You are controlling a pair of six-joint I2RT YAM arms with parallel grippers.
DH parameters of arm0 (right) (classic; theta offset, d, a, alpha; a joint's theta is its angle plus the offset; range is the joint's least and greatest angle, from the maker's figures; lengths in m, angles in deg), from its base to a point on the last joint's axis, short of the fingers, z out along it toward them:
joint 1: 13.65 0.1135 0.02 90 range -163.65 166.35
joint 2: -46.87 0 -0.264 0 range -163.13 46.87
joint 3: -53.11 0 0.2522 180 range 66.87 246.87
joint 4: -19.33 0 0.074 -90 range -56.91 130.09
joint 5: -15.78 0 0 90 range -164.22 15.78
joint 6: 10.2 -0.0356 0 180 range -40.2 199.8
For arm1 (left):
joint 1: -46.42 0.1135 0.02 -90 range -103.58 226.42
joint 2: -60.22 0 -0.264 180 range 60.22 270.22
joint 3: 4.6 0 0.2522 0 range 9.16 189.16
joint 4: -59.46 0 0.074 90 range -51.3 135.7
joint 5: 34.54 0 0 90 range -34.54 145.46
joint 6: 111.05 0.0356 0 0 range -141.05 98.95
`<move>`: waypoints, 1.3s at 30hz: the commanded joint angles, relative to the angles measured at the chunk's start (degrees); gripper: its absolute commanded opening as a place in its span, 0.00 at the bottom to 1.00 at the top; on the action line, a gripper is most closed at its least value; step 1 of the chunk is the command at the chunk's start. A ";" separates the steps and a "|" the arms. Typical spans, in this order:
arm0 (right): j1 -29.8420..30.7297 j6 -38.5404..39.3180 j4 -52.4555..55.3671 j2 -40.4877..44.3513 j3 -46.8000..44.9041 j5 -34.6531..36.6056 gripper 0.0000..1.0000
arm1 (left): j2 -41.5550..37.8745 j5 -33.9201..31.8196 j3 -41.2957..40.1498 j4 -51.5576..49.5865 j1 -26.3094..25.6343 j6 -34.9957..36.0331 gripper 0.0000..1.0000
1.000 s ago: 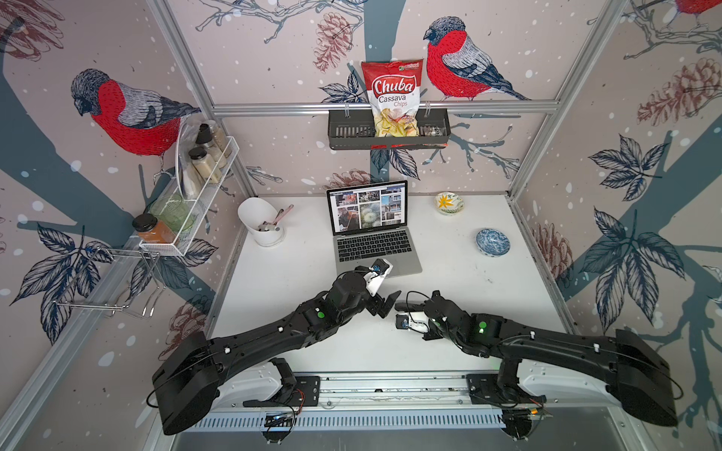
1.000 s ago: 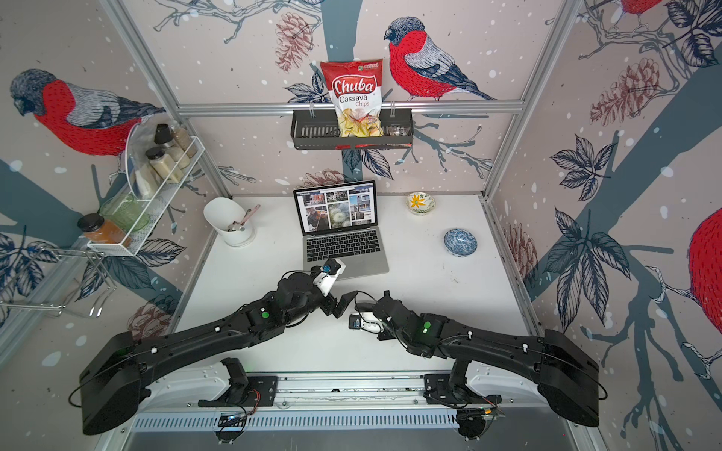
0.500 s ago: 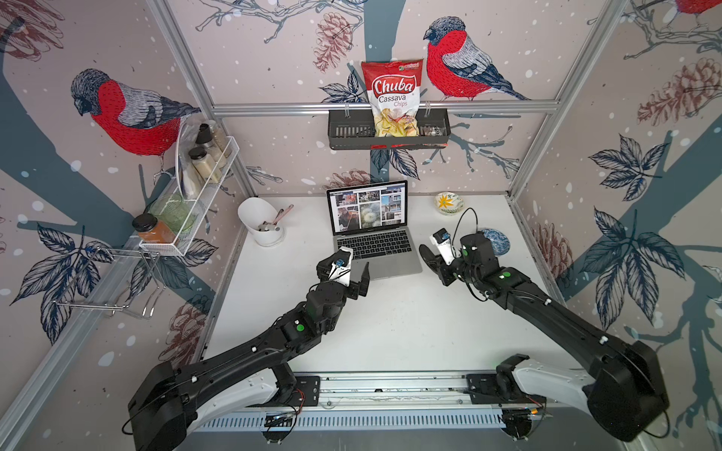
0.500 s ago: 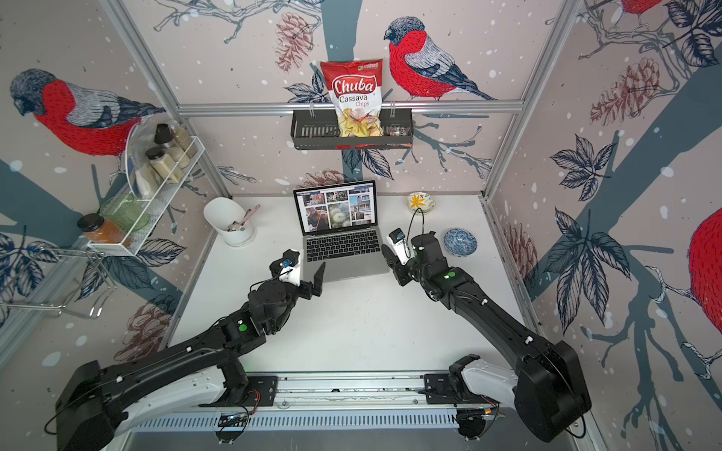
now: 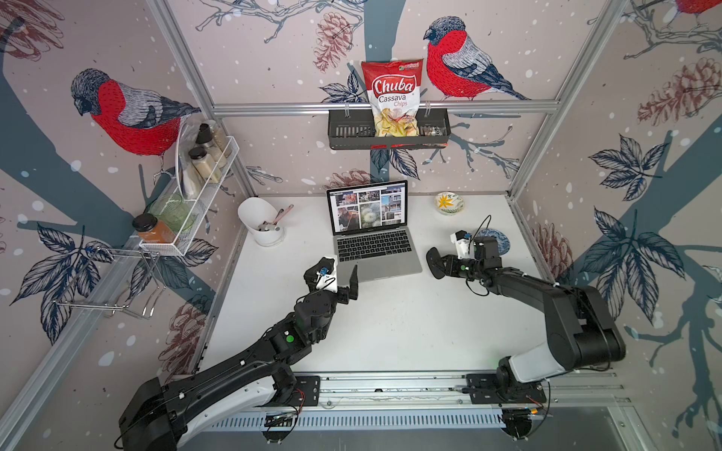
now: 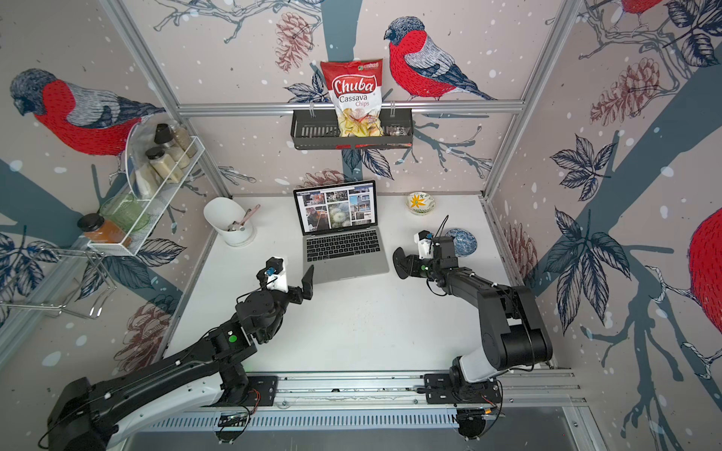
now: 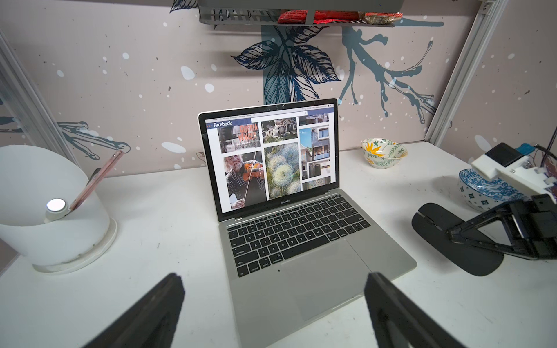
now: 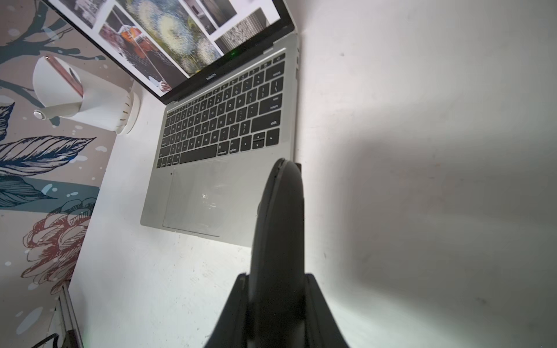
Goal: Remove the wireless mouse receiver from the laptop
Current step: Place the mouse at the center of the board.
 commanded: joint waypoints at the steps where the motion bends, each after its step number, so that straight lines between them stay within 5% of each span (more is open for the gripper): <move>1: -1.11 -2.22 -5.14 -1.72 -0.81 0.36 0.00 | 0.35 -0.07 -0.36 2.74 0.35 -0.67 0.97; 18: -1.64 -2.37 -3.69 -5.62 -1.83 9.33 0.02 | 2.51 4.15 -0.36 2.66 1.05 -0.89 0.97; 25: -1.67 -1.51 0.23 -4.56 -1.52 13.87 0.34 | 2.42 5.23 -0.40 2.37 1.06 -1.15 0.97; 29: -1.82 -1.89 1.12 -4.52 -1.58 14.63 0.62 | 2.25 5.43 -0.62 1.85 1.08 -1.52 0.97; 30: -1.84 -1.95 1.52 -4.66 -1.44 14.84 0.69 | 2.08 5.55 -0.67 1.58 1.14 -1.69 0.97; 31: -1.82 -1.91 1.79 -4.72 -1.39 15.02 0.96 | 1.99 5.57 -0.71 1.41 1.09 -1.76 0.97; 39: -1.25 -1.73 5.33 -3.37 -0.42 18.85 1.00 | 0.17 5.90 -1.67 1.10 1.14 -2.40 0.97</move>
